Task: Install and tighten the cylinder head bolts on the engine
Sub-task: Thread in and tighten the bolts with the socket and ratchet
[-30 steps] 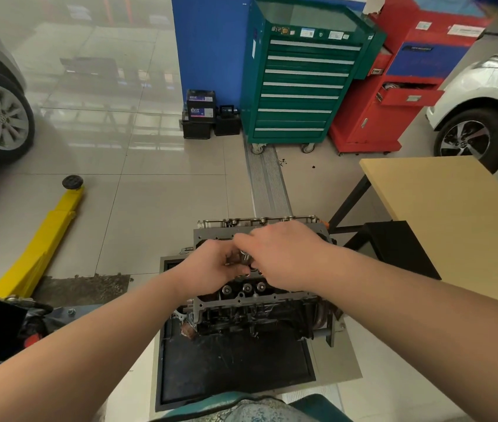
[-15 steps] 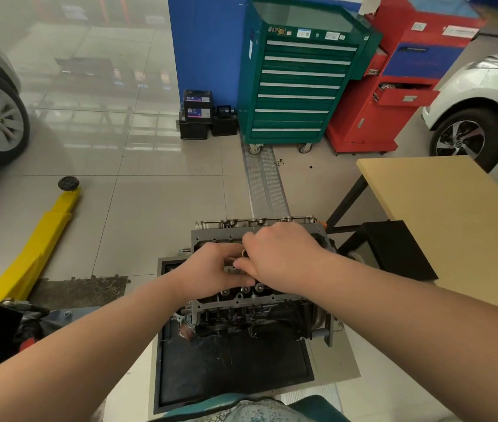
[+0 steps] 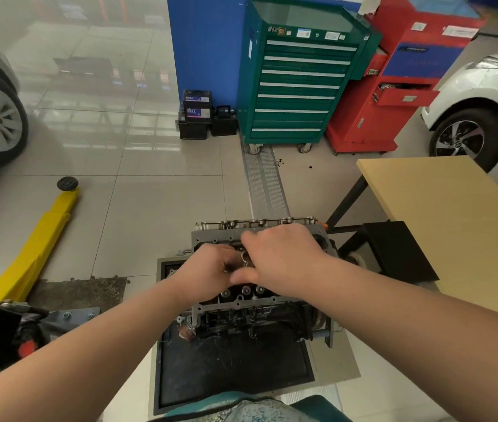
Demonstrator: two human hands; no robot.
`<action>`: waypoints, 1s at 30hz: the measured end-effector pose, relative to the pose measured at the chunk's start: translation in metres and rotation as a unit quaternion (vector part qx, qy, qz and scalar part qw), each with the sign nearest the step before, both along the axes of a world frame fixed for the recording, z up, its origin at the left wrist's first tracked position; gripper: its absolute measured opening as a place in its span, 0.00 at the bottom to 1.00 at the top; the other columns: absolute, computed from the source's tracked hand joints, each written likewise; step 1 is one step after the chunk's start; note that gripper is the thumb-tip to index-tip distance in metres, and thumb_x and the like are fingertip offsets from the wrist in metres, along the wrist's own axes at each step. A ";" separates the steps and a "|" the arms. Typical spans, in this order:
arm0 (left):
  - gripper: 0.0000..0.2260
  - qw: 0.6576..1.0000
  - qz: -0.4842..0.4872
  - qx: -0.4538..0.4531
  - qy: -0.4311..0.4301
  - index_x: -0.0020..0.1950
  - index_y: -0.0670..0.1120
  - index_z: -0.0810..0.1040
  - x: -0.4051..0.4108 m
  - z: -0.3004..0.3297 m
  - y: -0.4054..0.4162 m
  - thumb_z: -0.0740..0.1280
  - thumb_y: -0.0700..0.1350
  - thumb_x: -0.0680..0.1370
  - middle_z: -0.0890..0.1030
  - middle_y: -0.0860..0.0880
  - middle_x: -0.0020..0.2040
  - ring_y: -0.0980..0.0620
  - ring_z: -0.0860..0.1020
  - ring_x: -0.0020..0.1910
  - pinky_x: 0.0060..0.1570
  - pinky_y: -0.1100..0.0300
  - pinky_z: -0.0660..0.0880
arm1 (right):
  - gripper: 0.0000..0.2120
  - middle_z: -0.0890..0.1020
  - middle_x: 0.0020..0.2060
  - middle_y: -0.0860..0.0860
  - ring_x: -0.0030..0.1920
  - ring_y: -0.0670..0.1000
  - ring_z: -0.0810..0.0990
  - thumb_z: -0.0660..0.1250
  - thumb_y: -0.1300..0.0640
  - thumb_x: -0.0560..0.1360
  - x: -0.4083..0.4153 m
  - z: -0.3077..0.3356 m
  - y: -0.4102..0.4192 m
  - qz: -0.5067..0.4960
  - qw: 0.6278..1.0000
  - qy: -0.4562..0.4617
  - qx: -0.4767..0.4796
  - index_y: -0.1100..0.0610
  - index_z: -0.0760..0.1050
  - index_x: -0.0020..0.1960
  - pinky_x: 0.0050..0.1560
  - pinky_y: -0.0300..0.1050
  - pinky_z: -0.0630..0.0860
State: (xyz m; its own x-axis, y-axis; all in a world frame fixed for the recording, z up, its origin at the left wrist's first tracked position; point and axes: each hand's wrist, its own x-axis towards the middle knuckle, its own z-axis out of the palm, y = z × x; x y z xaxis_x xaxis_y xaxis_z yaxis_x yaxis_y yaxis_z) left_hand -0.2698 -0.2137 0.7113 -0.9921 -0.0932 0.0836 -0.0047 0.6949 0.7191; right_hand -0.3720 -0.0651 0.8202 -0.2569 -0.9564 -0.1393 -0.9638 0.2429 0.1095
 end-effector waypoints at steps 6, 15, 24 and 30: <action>0.03 0.998 -0.045 0.030 -0.028 0.49 0.47 0.83 -0.001 0.004 -0.005 0.75 0.45 0.78 0.85 0.54 0.43 0.55 0.82 0.43 0.47 0.57 0.79 | 0.13 0.79 0.42 0.50 0.43 0.57 0.81 0.61 0.44 0.83 -0.002 0.008 0.001 0.050 0.999 -0.005 0.001 0.54 0.71 0.57 0.36 0.50 0.71; 0.08 1.000 0.008 -0.020 0.020 0.42 0.55 0.80 0.005 -0.003 -0.004 0.74 0.45 0.79 0.80 0.61 0.36 0.62 0.78 0.36 0.37 0.65 0.73 | 0.19 0.77 0.43 0.48 0.43 0.55 0.79 0.64 0.38 0.80 -0.008 0.006 -0.002 0.057 0.998 -0.007 0.007 0.50 0.69 0.62 0.36 0.49 0.68; 0.11 0.997 0.044 0.038 0.044 0.38 0.54 0.74 0.010 -0.004 0.006 0.69 0.58 0.75 0.77 0.57 0.33 0.57 0.74 0.32 0.34 0.61 0.72 | 0.29 0.75 0.34 0.49 0.41 0.56 0.81 0.49 0.30 0.82 0.005 -0.002 -0.005 -0.014 0.999 0.052 0.012 0.51 0.78 0.48 0.35 0.48 0.65; 0.08 0.999 -0.015 0.031 -0.041 0.49 0.46 0.82 0.000 -0.006 -0.001 0.72 0.50 0.81 0.84 0.52 0.39 0.53 0.81 0.37 0.41 0.53 0.79 | 0.18 0.78 0.54 0.49 0.55 0.54 0.78 0.69 0.51 0.79 -0.006 0.012 -0.005 0.091 0.994 -0.048 0.046 0.48 0.70 0.67 0.43 0.50 0.74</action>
State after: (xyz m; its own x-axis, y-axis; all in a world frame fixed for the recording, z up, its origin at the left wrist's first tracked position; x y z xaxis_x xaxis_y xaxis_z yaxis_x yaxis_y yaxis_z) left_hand -0.2699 -0.2142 0.7049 -0.9978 -0.0658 -0.0029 -0.0450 0.6492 0.7593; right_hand -0.3783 -0.0704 0.8320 -0.0626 -0.9677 -0.2443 -0.9979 0.0573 0.0287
